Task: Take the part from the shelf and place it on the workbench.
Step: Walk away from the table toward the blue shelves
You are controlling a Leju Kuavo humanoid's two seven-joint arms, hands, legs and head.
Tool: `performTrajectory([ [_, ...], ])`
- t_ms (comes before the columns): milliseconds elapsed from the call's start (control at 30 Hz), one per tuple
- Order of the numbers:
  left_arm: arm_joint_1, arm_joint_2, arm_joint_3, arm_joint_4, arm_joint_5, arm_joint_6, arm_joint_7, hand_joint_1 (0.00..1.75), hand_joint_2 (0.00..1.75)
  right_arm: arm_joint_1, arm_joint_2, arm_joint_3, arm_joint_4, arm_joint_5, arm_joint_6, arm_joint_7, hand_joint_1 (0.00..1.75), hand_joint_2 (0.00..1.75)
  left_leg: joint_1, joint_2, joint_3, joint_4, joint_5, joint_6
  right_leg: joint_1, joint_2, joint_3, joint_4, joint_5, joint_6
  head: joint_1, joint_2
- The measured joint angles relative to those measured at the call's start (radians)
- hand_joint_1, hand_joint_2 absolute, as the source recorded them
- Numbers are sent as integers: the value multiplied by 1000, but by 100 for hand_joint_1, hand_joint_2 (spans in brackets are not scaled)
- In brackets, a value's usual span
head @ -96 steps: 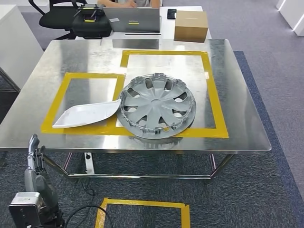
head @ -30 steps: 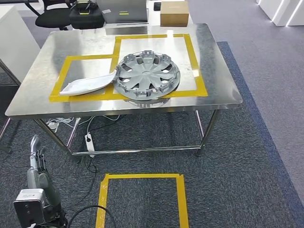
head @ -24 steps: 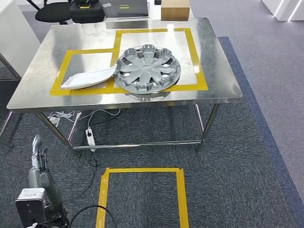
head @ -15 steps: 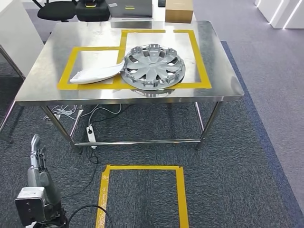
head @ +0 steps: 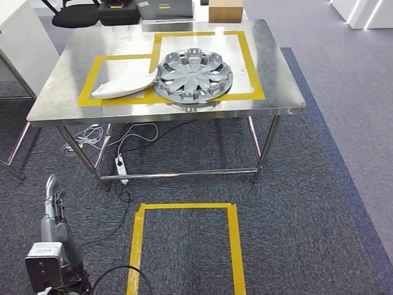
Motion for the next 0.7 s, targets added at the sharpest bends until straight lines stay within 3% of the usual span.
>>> performTrajectory([
  [67, 0, 0, 0, 0, 3, 2, -2, 0, 0, 0, 0, 0, 0, 1, -1, 0, 0, 0, 4, -1, -29, 127, -97, -9, 1, -1, -25, 2, 17, -5, -4, 0],
  [100, 0, 0, 0, 0, 6, 3, -4, 0, 0, 1, 0, 0, 0, 2, -1, 0, 0, 0, 5, -1, -36, 184, -120, -12, 1, -2, -35, 3, 24, -5, -4, 0],
  [133, 0, 0, 0, 0, 9, 4, -7, 0, 0, 2, 0, 0, 0, 3, -1, 0, 0, 0, 7, -1, -31, 214, -120, -14, 1, -2, -44, 5, 31, -4, -4, 0],
  [167, 0, 0, 0, 0, 12, 5, -11, 0, 0, 2, 0, 0, 0, 4, -2, 0, 0, 0, 7, -1, -10, 206, -101, -14, 1, -2, -52, 8, 38, -2, -4, 0],
  [233, 0, 0, 0, 0, 15, 8, -17, 0, 0, 2, 0, 0, 0, 6, -2, -1, 0, 0, 8, -1, 77, 86, -45, -9, 1, -1, -63, 15, 49, 3, -4, 0],
  [300, 0, 0, 0, 0, 17, 9, -21, 0, 0, 1, 0, 0, 0, 7, -1, -3, 0, 0, 6, -2, 158, -49, -28, 1, 4, 0, -74, 23, 57, 11, -4, 0],
  [333, 0, 1, 0, 0, 19, 10, -22, 0, 0, 1, 0, 0, 0, 8, -1, -5, 0, 0, 5, -2, 175, -84, -33, 6, 6, 0, -79, 25, 61, 17, -3, 0],
  [400, 1, 2, 1, -1, 22, 11, -26, 0, 0, 0, 0, 0, 0, 10, 1, -8, 0, 0, 4, -2, 173, -101, -37, 18, 7, -1, -87, 28, 69, 29, -3, 0],
  [467, 3, 5, 3, -1, 26, 12, -30, 0, 0, 0, 0, 0, 0, 13, 4, -10, 0, 0, 6, 0, 165, -106, -28, 35, 5, 1, -106, 54, 49, 40, -1, 0],
  [500, 4, 6, 4, -2, 28, 12, -31, 0, 0, 0, 0, 0, 0, 14, 5, -10, 0, 0, 8, 1, 161, -108, -22, 42, 5, 3, -125, 94, 21, 44, 0, 0],
  [600, 9, 8, 5, -2, 35, 12, -35, 0, 0, 1, 0, 0, 0, 18, 8, -11, 0, 0, 3, 2, 143, -106, -9, 50, 4, 5, -207, 289, -77, 52, 3, 0],
  [633, 11, 9, 6, -2, 36, 12, -35, 0, 0, 2, 0, 0, 0, 20, 8, -11, 0, 0, 1, 2, 139, -105, -5, 50, 4, 5, -217, 322, -84, 52, 3, 0],
  [667, 13, 9, 8, -2, 38, 12, -37, 0, 0, 2, 0, 0, 0, 22, 9, -11, 0, 0, -2, 2, 135, -104, -3, 50, 4, 5, -206, 314, -71, 51, 3, 0],
  [700, 14, 9, 10, -2, 38, 11, -38, 0, 0, 3, 0, 0, 0, 23, 9, -11, 0, 0, -4, 2, 134, -103, -2, 50, 5, 5, -173, 262, -41, 46, 3, 0],
])
